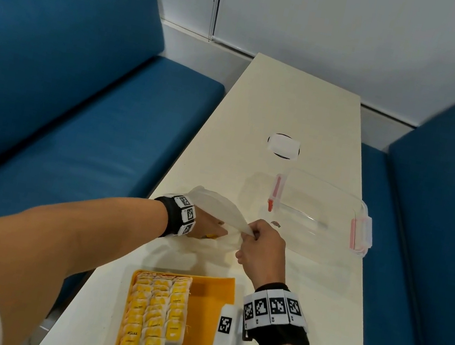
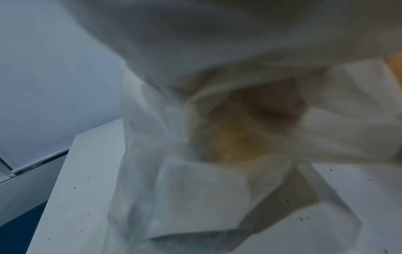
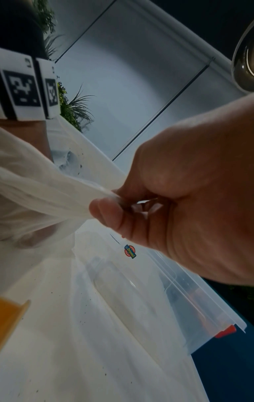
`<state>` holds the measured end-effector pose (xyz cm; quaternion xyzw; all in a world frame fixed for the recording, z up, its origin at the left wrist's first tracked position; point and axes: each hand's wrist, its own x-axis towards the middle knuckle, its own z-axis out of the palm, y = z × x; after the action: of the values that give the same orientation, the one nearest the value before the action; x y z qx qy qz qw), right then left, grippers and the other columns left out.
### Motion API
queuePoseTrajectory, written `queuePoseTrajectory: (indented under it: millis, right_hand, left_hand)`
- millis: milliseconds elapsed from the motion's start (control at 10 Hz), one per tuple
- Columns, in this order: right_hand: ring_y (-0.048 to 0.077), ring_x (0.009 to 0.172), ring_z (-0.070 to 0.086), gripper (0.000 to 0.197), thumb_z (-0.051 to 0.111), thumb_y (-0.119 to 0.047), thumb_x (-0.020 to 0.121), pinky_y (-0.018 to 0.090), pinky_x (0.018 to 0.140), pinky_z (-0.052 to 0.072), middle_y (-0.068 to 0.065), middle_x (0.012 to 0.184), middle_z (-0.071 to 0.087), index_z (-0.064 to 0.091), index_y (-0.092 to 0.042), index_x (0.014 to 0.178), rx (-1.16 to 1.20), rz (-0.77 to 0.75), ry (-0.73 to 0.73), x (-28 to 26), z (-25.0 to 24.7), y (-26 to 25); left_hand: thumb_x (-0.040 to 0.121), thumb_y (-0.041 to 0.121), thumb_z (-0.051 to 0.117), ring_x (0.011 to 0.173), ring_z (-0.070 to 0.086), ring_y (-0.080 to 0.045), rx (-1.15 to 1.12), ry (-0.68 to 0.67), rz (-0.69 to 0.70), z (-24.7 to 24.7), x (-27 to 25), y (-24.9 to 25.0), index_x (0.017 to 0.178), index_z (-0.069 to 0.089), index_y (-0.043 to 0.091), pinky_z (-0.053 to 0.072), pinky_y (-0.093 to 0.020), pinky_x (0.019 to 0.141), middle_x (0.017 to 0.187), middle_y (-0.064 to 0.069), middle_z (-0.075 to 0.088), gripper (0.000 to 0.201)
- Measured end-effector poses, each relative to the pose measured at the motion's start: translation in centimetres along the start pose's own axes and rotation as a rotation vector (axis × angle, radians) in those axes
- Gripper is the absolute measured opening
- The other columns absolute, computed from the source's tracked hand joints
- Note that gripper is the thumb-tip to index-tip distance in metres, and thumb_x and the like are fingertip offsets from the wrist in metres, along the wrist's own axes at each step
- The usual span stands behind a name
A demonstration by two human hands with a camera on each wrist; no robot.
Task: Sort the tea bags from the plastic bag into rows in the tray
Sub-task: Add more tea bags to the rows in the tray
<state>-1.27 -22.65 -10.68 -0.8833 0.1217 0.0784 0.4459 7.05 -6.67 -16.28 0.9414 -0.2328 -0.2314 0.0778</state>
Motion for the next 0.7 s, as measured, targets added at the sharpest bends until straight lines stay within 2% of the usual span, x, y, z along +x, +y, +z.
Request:
queuePoseTrajectory:
  millis: [100, 200, 300, 400, 500, 600, 700]
  right_hand:
    - [0.029, 0.066, 0.069, 0.025, 0.047, 0.0, 0.089, 0.045, 0.061, 0.061, 0.007, 0.076, 0.067, 0.06, -0.019, 0.079, -0.001, -0.015, -0.002, -0.1, 0.0, 0.0]
    - [0.027, 0.065, 0.069, 0.024, 0.049, -0.001, 0.09, 0.045, 0.062, 0.061, 0.005, 0.077, 0.067, 0.06, -0.02, 0.081, -0.006, -0.024, -0.01, -0.3, 0.2, -0.1]
    - [0.028, 0.066, 0.069, 0.024, 0.049, -0.002, 0.091, 0.044, 0.061, 0.061, 0.006, 0.077, 0.067, 0.059, -0.019, 0.08, -0.003, -0.018, -0.007, -0.6, 0.3, -0.1]
    - [0.028, 0.062, 0.069, 0.023, 0.048, 0.001, 0.092, 0.038, 0.057, 0.06, 0.009, 0.079, 0.067, 0.059, -0.016, 0.08, 0.017, 0.006, -0.007, -0.9, 0.3, -0.2]
    - [0.027, 0.058, 0.069, 0.022, 0.047, 0.003, 0.09, 0.031, 0.054, 0.059, 0.01, 0.082, 0.068, 0.059, -0.013, 0.082, 0.03, 0.023, -0.006, -1.0, 0.1, -0.2]
    - [0.024, 0.055, 0.069, 0.022, 0.047, 0.004, 0.09, 0.03, 0.055, 0.059, 0.01, 0.081, 0.069, 0.06, -0.013, 0.083, 0.024, 0.03, -0.006, -1.2, 0.2, -0.3]
    - [0.022, 0.053, 0.069, 0.022, 0.048, 0.004, 0.089, 0.035, 0.059, 0.061, 0.009, 0.079, 0.069, 0.06, -0.013, 0.082, 0.034, 0.028, -0.002, -1.2, 0.4, -0.4]
  left_hand:
    - [0.097, 0.043, 0.046, 0.058, 0.044, -0.009, -0.151, -0.008, -0.073, 0.3, -0.6, 0.3, 0.073, 0.052, 0.024, 0.031, -0.025, 0.057, 0.066, 0.008, 0.054, 0.031]
    - [0.086, 0.043, 0.047, 0.06, 0.046, -0.016, -0.256, -0.038, -0.131, 0.4, -0.5, 0.3, 0.07, 0.052, 0.024, 0.039, -0.03, 0.06, 0.066, 0.005, 0.055, 0.025]
    - [0.081, 0.04, 0.047, 0.064, 0.043, -0.018, -0.27, -0.083, -0.168, 0.5, -0.5, 0.4, 0.069, 0.047, 0.023, 0.038, -0.033, 0.06, 0.067, 0.004, 0.051, 0.021]
    - [0.076, 0.046, 0.047, 0.062, 0.049, -0.016, -0.336, -0.053, -0.257, 1.8, 0.3, -0.3, 0.065, 0.051, 0.025, 0.044, -0.031, 0.061, 0.065, 0.006, 0.057, 0.024]
    - [0.078, 0.057, 0.046, 0.062, 0.05, -0.013, -0.413, -0.071, -0.323, 1.9, 0.5, -0.7, 0.067, 0.051, 0.028, 0.043, -0.029, 0.062, 0.07, -0.002, 0.063, 0.031]
    - [0.097, 0.062, 0.044, 0.066, 0.03, 0.001, -0.383, -0.14, -0.254, 0.9, -1.5, -0.3, 0.072, 0.035, 0.036, 0.025, -0.015, 0.062, 0.076, 0.012, 0.038, 0.037]
    - [0.094, 0.066, 0.043, 0.072, 0.037, -0.004, -0.295, -0.179, -0.198, 0.8, -1.2, -1.0, 0.075, 0.035, 0.038, 0.025, -0.015, 0.063, 0.079, 0.016, 0.034, 0.035]
